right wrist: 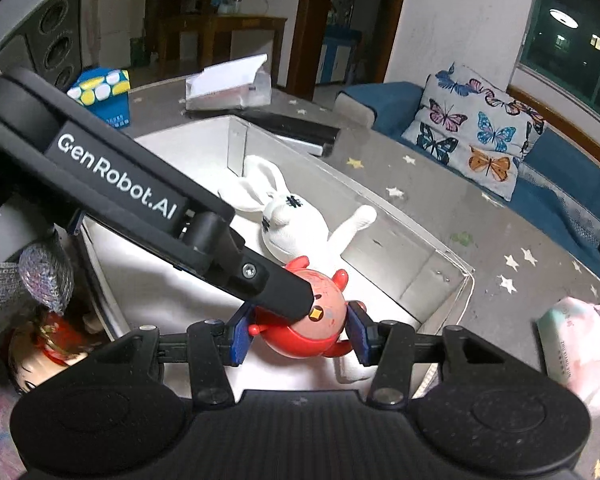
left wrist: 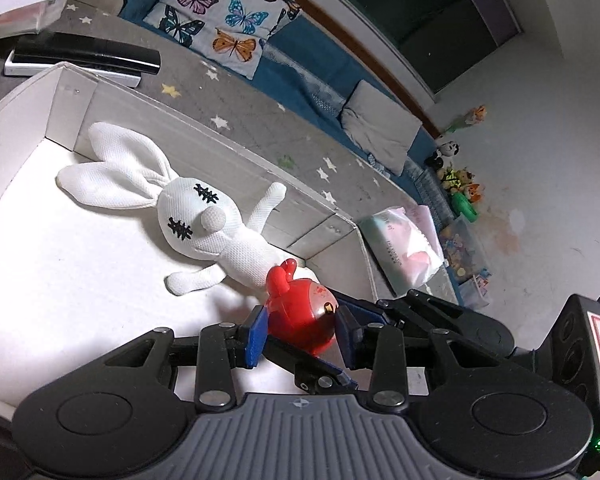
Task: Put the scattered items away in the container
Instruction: 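Lift the red bird toy with the left gripper and carry it into the box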
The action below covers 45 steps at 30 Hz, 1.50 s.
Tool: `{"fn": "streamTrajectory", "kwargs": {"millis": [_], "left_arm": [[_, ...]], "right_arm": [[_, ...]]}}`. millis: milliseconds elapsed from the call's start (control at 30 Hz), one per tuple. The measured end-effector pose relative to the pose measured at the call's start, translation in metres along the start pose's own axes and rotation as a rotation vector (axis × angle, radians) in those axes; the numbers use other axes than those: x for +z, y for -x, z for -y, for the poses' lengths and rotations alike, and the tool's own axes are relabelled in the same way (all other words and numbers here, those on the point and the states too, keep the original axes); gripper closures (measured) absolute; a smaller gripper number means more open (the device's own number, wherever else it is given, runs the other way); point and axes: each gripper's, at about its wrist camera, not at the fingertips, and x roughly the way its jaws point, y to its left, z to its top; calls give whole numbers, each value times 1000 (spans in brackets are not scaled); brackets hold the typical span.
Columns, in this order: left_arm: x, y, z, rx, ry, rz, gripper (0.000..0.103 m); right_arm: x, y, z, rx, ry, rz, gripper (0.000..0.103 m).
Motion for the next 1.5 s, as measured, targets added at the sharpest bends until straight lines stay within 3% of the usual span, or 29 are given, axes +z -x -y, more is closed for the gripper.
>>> {"fn": "streamTrajectory", "kwargs": {"millis": [400,1500], "left_arm": [[4,-12,-2,11,17,-32,64],[1,-1,-4,28,21,-17,64]], "right_arm": [[1,-13,3,-16,3,-60,54],[2,0,0,-17,-45,-24,46]]}}
